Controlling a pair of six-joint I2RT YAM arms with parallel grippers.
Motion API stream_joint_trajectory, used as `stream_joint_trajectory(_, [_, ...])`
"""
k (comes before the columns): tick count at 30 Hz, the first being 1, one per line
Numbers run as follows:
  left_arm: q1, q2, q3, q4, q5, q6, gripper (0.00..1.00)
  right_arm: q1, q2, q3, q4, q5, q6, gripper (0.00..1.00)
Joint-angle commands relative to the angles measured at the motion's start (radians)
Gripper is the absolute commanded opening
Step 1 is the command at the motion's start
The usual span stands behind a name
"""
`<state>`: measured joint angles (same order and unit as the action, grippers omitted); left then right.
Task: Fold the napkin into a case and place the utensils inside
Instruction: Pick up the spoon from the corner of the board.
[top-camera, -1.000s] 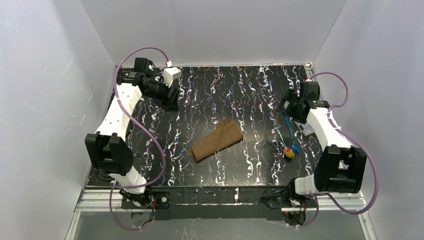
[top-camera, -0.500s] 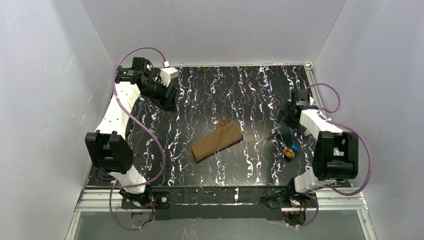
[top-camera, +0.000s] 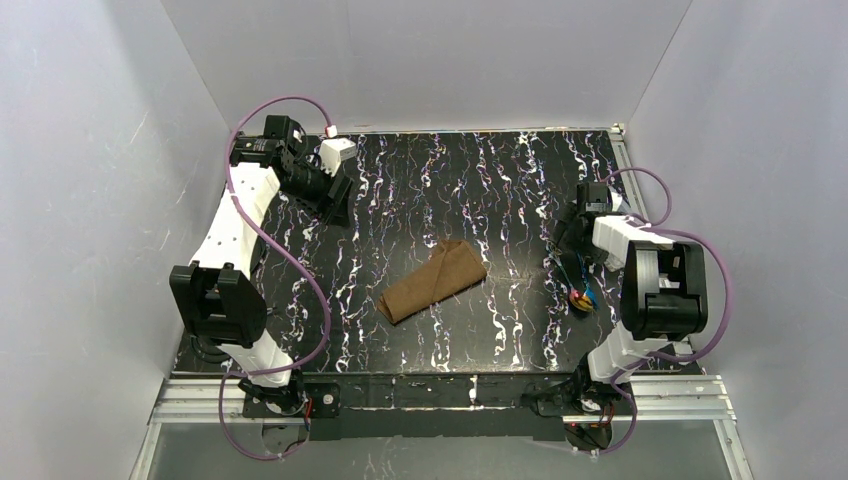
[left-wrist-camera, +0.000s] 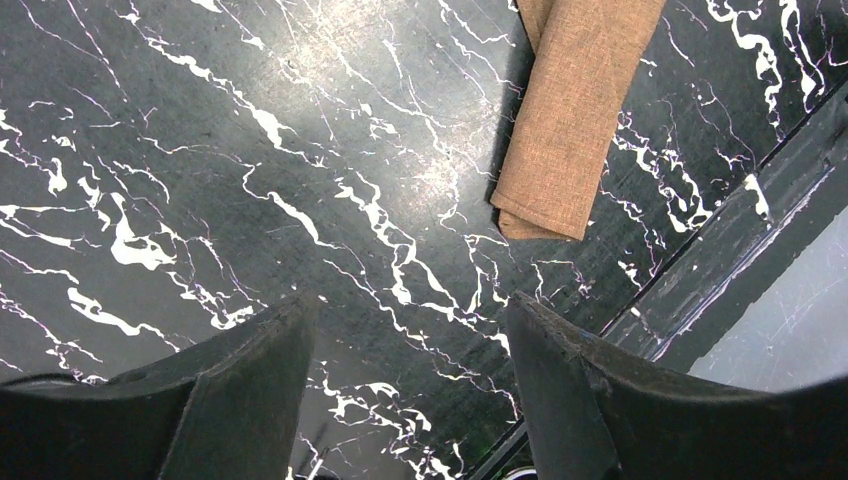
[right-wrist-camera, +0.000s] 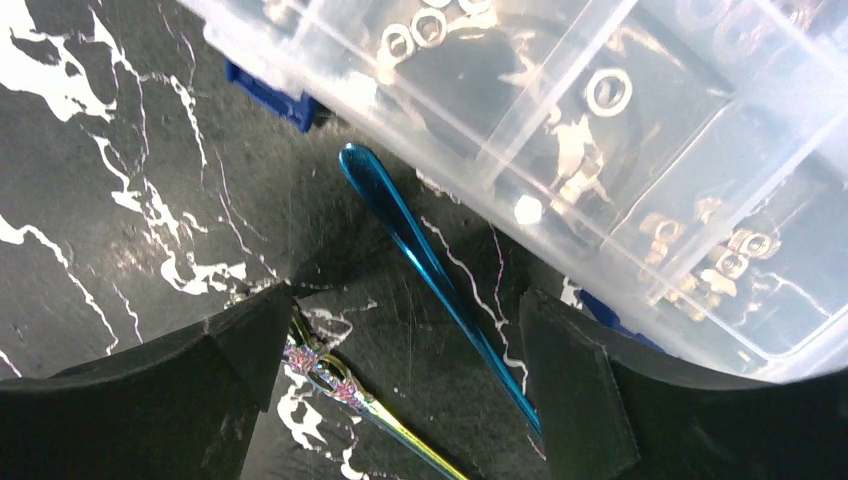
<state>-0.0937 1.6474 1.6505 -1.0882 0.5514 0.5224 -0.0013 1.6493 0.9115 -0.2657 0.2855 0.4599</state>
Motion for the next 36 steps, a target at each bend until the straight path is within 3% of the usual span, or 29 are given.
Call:
stream_joint_trajectory(1, [0.005, -0.013, 0.032, -0.041, -0.007, -0.005, 0.67, -0.003, 0.056, -0.003, 0.059, -0.014, 0.005, 0.86])
stream_joint_trajectory(6, [0.004, -0.007, 0.038, -0.044, -0.009, -0.008, 0.67, -0.003, 0.061, -0.026, 0.089, -0.078, 0.045, 0.61])
stream_joint_trajectory(14, [0.005, -0.014, 0.056, -0.061, -0.015, -0.016, 0.67, 0.054, 0.072, -0.078, 0.167, -0.183, 0.169, 0.37])
stream_joint_trajectory(20, [0.005, -0.033, 0.047, -0.070, -0.032, -0.011, 0.67, 0.154, 0.116, -0.025, 0.178, -0.169, 0.211, 0.27])
stream_joint_trajectory(25, [0.005, -0.040, 0.036, -0.074, -0.031, -0.013, 0.67, 0.181, 0.153, 0.110, 0.091, -0.165, 0.174, 0.33])
stream_joint_trajectory(29, [0.005, -0.044, 0.036, -0.078, -0.018, -0.019, 0.67, 0.176, 0.076, 0.163, -0.044, -0.075, 0.120, 0.61])
stream_joint_trajectory(36, [0.005, -0.037, 0.027, -0.078, 0.019, -0.031, 0.67, 0.098, -0.145, 0.036, -0.205, -0.039, 0.109, 0.82])
